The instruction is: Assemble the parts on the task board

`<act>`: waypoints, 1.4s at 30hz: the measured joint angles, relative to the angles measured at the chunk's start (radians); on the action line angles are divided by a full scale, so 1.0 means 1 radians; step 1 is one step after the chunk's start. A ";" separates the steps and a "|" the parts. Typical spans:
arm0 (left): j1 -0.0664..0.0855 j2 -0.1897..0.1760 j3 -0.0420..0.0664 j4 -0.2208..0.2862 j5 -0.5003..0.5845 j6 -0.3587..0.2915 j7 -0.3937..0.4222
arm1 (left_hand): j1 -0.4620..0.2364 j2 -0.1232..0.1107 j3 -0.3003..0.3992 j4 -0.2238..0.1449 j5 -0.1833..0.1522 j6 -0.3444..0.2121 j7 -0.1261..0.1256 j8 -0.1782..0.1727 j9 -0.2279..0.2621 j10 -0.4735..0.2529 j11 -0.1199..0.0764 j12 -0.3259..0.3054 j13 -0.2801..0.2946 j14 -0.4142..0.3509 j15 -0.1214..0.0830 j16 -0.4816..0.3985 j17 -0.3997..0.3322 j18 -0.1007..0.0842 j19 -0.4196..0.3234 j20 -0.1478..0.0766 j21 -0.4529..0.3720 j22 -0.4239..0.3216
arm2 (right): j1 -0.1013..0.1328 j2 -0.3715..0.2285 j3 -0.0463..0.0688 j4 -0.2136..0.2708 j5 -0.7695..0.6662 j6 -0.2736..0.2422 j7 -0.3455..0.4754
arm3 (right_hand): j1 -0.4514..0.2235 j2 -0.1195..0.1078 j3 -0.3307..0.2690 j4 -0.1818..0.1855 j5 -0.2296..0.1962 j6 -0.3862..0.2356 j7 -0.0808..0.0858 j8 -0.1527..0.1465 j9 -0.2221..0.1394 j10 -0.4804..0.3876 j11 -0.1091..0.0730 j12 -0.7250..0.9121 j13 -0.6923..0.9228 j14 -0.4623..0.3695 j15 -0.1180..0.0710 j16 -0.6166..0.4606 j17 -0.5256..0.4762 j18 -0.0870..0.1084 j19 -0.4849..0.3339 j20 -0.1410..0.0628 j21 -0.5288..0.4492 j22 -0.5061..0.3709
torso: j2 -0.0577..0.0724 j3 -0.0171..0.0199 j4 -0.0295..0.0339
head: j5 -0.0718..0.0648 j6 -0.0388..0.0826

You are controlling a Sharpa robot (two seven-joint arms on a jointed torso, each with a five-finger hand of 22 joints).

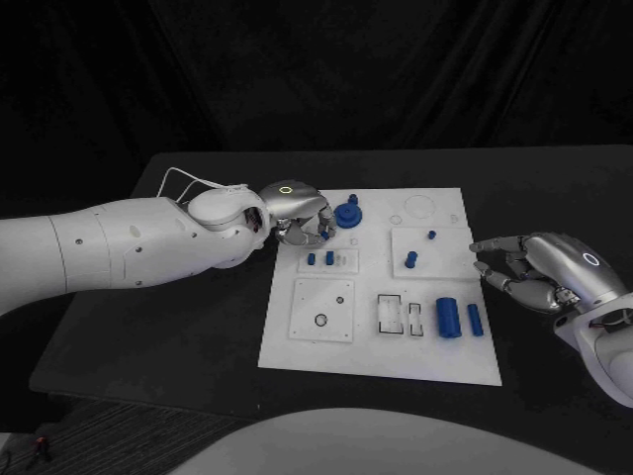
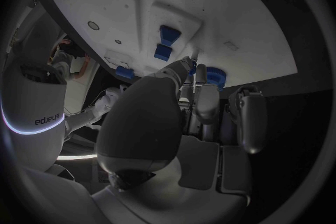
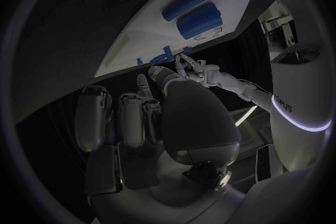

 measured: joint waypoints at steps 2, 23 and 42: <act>0.000 0.002 0.000 -0.003 0.000 0.002 -0.003 | 0.000 0.000 0.001 -0.001 0.000 0.000 0.000 0.000 0.000 0.000 0.000 -0.007 -0.001 0.000 0.000 0.000 0.001 0.000 0.000 0.000 0.000 0.000 | 0.000 0.000 0.000 0.000 0.000 0.000 0.000 | 0.000 0.000 0.000 0.000 0.000 0.000 0.000 0.000 0.000 0.000 0.000 0.000 0.000 0.000 0.000 0.000 0.000 0.000 0.000 0.000 0.000 0.000 | 0.000 0.0000 0.0000 | 0.000 0.000; -0.013 0.024 0.002 -0.019 -0.030 0.009 -0.025 | 0.000 0.000 0.006 -0.006 0.000 0.004 0.004 -0.002 -0.002 0.000 0.001 -0.012 -0.007 0.000 0.000 -0.004 -0.005 0.000 0.000 0.000 0.000 0.000 | -0.001 -0.002 0.000 0.002 0.000 0.001 0.000 | 0.000 0.000 0.000 0.000 0.000 0.000 0.000 0.000 0.000 0.000 0.000 0.000 0.000 0.000 0.000 0.000 0.000 0.000 0.000 0.000 0.000 0.000 | 0.000 0.0007 -0.0005 | 0.001 0.000; -0.016 0.030 0.002 -0.027 -0.038 0.009 -0.028 | 0.001 -0.013 0.012 -0.008 -0.003 -0.029 -0.005 -0.029 -0.009 -0.010 0.004 -0.040 -0.016 -0.011 0.000 -0.015 -0.020 0.000 -0.008 0.003 -0.011 0.000 | -0.003 -0.001 0.000 0.001 0.000 0.001 0.000 | 0.000 0.000 0.001 -0.001 0.000 0.001 0.001 0.000 0.000 0.000 0.000 0.000 0.000 0.000 0.000 0.000 0.000 0.000 -0.001 0.001 0.000 0.000 | 0.000 0.0006 -0.0002 | 0.001 0.000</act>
